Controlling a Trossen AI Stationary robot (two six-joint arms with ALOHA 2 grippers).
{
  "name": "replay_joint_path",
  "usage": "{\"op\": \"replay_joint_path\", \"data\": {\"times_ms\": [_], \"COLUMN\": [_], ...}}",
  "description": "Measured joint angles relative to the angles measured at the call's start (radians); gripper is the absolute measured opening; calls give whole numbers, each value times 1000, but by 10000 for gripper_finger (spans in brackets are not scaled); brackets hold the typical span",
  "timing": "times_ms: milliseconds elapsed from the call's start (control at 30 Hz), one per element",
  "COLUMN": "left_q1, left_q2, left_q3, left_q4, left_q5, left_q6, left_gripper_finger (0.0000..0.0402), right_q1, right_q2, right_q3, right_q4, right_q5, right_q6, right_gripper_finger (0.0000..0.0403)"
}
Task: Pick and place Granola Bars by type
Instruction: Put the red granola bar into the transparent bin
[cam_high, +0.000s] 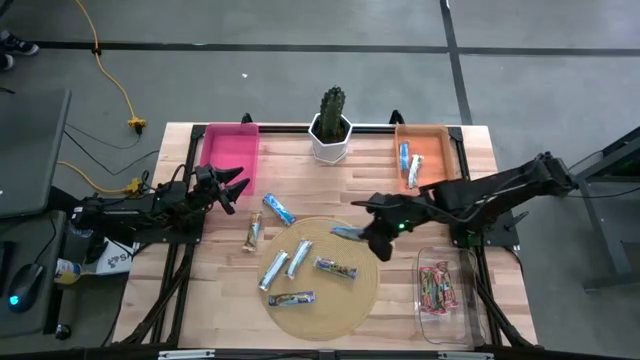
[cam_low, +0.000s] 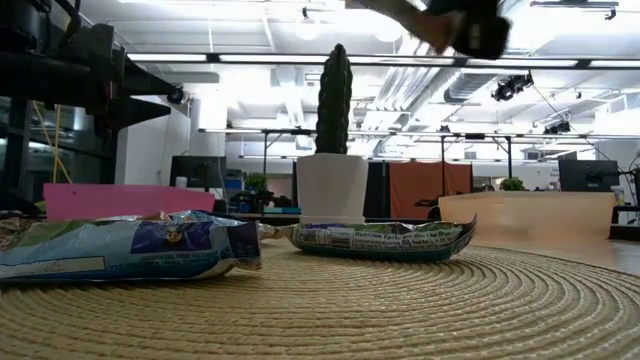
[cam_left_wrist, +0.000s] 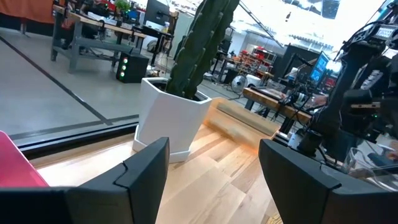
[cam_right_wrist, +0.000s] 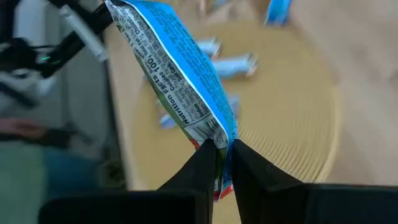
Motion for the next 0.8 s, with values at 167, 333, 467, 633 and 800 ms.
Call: {"op": "replay_joint_path", "data": {"times_ms": [167, 333, 467, 633, 800], "left_q1": [0, 0, 0, 0, 0], "left_q2": [0, 0, 0, 0, 0], "left_q3": [0, 0, 0, 0, 0], "left_q4": [0, 0, 0, 0, 0], "left_q5": [0, 0, 0, 0, 0], "left_q6": [0, 0, 0, 0, 0], "left_gripper_finger": [245, 245, 245, 245, 245], "right_q1": [38, 113, 182, 273, 344], "right_q2": [-43, -57, -57, -57, -57], "right_q3": [0, 0, 0, 0, 0], "right_q4": [-85, -136, -179, -300, -488], "right_q5": [-175, -324, -409, -487, -570], "right_q6": [177, 341, 467, 620, 710], "right_gripper_finger": [29, 29, 29, 29, 29]}}
